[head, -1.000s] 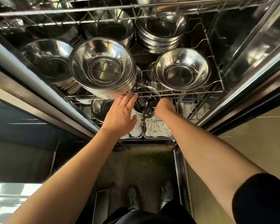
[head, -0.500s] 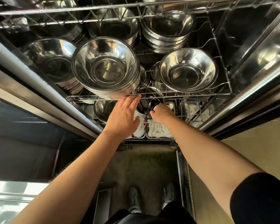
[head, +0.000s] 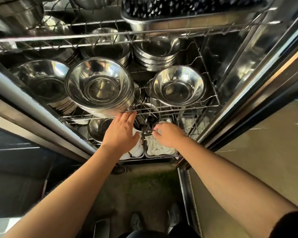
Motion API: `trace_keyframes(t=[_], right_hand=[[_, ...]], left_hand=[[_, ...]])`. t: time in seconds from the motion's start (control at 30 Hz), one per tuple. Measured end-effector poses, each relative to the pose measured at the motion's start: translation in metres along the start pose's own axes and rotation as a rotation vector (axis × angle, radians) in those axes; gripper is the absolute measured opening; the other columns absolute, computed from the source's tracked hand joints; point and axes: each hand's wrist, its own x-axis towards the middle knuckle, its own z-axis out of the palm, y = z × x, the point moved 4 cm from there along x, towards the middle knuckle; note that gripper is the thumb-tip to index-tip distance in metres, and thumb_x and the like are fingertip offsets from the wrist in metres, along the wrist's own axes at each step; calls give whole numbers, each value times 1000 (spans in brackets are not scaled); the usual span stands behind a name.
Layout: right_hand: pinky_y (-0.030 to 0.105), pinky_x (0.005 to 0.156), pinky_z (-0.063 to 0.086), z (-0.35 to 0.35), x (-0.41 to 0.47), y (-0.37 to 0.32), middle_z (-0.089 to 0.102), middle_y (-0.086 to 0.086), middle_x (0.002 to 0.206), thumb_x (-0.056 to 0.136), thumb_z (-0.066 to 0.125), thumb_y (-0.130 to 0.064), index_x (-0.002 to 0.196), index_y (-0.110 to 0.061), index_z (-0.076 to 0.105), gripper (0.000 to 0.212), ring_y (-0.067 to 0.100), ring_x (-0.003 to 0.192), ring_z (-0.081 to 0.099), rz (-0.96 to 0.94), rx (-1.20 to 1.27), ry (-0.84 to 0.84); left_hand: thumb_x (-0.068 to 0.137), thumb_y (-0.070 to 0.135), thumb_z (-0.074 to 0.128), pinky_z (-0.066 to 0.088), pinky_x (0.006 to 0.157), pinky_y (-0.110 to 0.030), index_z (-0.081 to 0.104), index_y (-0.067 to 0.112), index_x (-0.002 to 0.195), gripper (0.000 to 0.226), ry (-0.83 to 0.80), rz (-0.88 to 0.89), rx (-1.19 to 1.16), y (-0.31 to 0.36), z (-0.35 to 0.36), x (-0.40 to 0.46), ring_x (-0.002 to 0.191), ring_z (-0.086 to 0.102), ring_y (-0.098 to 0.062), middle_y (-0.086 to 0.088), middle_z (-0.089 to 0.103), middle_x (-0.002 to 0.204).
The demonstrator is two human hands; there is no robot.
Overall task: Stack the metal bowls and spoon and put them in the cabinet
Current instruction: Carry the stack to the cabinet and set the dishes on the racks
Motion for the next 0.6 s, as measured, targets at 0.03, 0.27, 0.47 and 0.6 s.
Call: trace_keyframes(t=[0.03, 0.27, 0.47, 0.6], right_hand=[[39, 84, 53, -9, -7, 0, 64, 1, 117, 98, 50, -41, 116, -23, 67, 31, 22, 99, 63, -21, -5, 30], [37, 79, 53, -92, -53, 1, 65, -4, 103, 96, 53, -42, 108, -22, 70, 29, 17, 97, 61, -106, -65, 360], [36, 89, 52, -145, -55, 15, 62, -3, 118, 91, 58, -50, 123, -19, 63, 44, 17, 115, 55, -97, -125, 528], [42, 106, 43, -158, -45, 28, 42, 0, 147, 82, 63, -62, 145, -17, 42, 80, 22, 137, 37, 22, -151, 462]], left_hand=[[91, 46, 55, 30, 117, -40, 30, 13, 153, 75, -19, -27, -18, 1, -1, 2, 141, 34, -28, -6, 43, 152], [92, 52, 50, 55, 80, -40, 48, 18, 137, 56, -39, -93, -19, 20, -26, 24, 106, 65, -30, -9, 65, 122], [89, 55, 54, 54, 85, -42, 45, 21, 138, 60, 108, 15, -95, 50, -49, 53, 114, 60, -28, -5, 62, 124], [84, 66, 53, 46, 106, -45, 31, 20, 151, 84, 101, 120, -55, 66, -52, 76, 137, 39, -29, -6, 45, 147]])
